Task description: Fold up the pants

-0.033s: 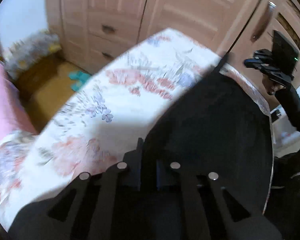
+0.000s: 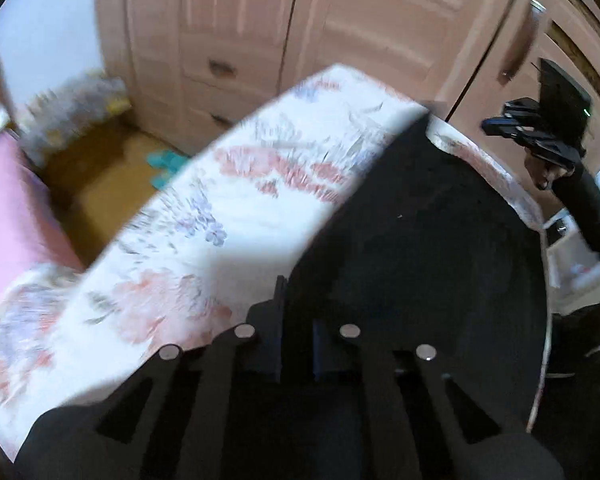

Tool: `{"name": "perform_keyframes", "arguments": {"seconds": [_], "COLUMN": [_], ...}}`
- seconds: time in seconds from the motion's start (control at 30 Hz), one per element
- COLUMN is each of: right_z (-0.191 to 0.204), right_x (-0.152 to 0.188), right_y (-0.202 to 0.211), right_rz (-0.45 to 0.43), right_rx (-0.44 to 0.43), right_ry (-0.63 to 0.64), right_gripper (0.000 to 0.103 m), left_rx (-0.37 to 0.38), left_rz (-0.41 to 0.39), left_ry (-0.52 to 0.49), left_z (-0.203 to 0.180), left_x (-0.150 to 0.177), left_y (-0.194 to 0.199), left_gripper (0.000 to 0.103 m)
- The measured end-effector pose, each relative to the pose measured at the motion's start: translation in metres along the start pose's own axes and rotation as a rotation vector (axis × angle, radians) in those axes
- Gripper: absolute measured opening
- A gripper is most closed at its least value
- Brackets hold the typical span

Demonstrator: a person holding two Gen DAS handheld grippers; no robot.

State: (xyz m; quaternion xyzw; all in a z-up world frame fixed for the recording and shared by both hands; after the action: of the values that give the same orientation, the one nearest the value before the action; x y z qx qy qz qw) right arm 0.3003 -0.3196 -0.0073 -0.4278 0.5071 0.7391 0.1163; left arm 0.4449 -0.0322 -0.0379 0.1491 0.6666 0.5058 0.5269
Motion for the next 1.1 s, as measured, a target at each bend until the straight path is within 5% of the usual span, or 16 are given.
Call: {"name": "perform_keyframes", "arguments": {"seconds": [0.17, 0.27, 0.37, 0.4, 0.5, 0.7, 0.77, 0.83, 1.03, 1.1], "right_z": [0.010, 0.017, 0.022, 0.026, 0.042, 0.078, 0.089, 0.100, 0.114, 0.130], "right_x": [0.024, 0.040, 0.053, 0.055, 0.061, 0.067, 0.061, 0.050, 0.004, -0.021], "right_y": [0.014, 0.024, 0.028, 0.029, 0.037, 0.039, 0.033, 0.027, 0.009, -0.004], "right_rz": [0.010, 0.002, 0.009, 0.004, -0.027, -0.043, -0.048, -0.035, -0.009, -0.026], "right_rx": [-0.026, -0.056, -0.052, -0.062, -0.075, -0.108, -0.093, -0.066, 0.048, 0.044], "right_ry": [-0.051, -0.135, -0.220, -0.238, -0.257, -0.307, -0.321, -0.299, -0.294, -0.213], "right_gripper": [0.002, 0.009, 0.019, 0.032, 0.088, 0.089, 0.089, 0.089, 0.089, 0.089], "left_rx": [-0.359, -0.713, -0.936, -0.976, -0.914, -0.778, -0.735, -0.680, -0.551, -0.503], "left_rz": [-0.092, -0.116, -0.120, -0.115, -0.091, -0.081, -0.097, -0.116, -0.193, -0.225], "left_ry": [-0.145, -0.381, -0.626, -0.715, -0.761, -0.650, -0.575, -0.486, -0.180, -0.088], "left_z": [-0.075, -0.148, -0.212, -0.236, -0.282, -0.315, -0.313, -0.309, -0.278, -0.271], "left_x": [0.022, 0.050, 0.087, 0.108, 0.160, 0.193, 0.187, 0.179, 0.164, 0.165], "left_y": [0.073, 0.092, 0.083, 0.076, 0.057, 0.043, 0.045, 0.052, 0.085, 0.094], "left_gripper": [0.009, 0.009, 0.009, 0.009, 0.009, 0.014, 0.026, 0.055, 0.080, 0.080]}}
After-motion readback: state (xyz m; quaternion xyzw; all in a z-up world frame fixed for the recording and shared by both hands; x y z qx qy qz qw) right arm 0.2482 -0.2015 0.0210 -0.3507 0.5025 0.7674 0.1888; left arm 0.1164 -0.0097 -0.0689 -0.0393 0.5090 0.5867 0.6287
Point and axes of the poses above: each gripper's, at about its wrist camera, not at the fingertips, and y roughly against the way its jaws point, z to its left, x to its underside, the point moved 5 cm from there along -y, roughly the way its jaws point, and after that the axes turned 11 degrees about -x, right-handed, at the moved point
